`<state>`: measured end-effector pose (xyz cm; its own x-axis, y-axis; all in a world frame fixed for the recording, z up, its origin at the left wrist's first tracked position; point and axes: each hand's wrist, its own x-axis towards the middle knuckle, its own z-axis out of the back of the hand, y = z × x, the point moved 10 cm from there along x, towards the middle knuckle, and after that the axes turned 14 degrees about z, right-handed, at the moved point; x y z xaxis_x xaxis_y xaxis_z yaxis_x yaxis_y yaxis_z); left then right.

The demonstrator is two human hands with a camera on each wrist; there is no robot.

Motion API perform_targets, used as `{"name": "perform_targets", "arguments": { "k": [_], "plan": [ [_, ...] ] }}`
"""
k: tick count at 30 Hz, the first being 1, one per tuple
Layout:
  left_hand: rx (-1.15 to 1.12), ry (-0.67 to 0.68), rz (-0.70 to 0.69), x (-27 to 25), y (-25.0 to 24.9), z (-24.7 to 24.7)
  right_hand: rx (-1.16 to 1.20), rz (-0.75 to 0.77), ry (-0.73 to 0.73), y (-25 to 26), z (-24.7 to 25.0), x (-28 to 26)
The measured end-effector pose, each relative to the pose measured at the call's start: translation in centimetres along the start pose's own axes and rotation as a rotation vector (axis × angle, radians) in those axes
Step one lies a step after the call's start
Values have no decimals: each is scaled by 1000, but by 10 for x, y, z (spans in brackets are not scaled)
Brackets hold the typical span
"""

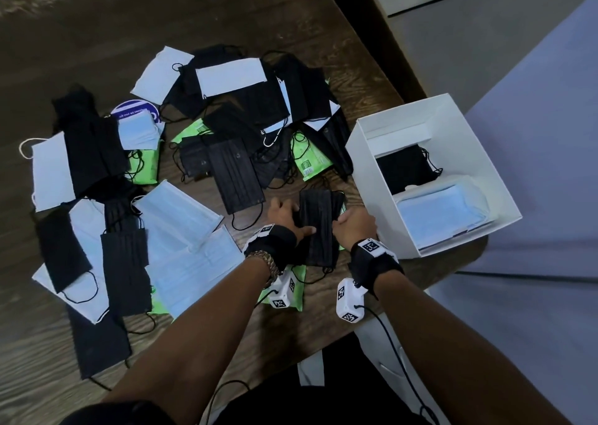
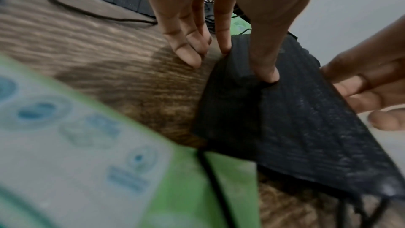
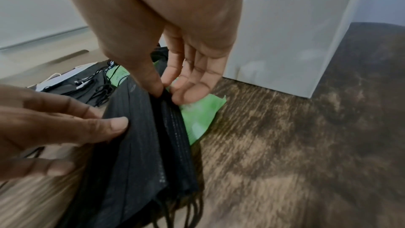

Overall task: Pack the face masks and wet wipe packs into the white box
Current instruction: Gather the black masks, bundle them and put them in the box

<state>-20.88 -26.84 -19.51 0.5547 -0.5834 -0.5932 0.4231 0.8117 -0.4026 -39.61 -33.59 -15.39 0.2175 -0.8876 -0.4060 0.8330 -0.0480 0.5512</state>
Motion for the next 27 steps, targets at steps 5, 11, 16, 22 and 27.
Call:
{"name": "perform_targets", "arguments": {
  "k": [5,11,16,22,27],
  "plan": [
    [-60,-15,-44,-6,-13,-1,93,76,-63,9,-4,0],
    [-354,23,22,-7,-10,-7,374,37,-199,-2,-2,1],
    [-452,148,153,-8,0,-14,436,57,-60,0,-23,8],
    [-740,286,196,-15,-6,-13,501,188,53,27,-32,8],
    [-974,307,252,-19,-13,6,521,292,120,56,-21,4]
  ]
}}
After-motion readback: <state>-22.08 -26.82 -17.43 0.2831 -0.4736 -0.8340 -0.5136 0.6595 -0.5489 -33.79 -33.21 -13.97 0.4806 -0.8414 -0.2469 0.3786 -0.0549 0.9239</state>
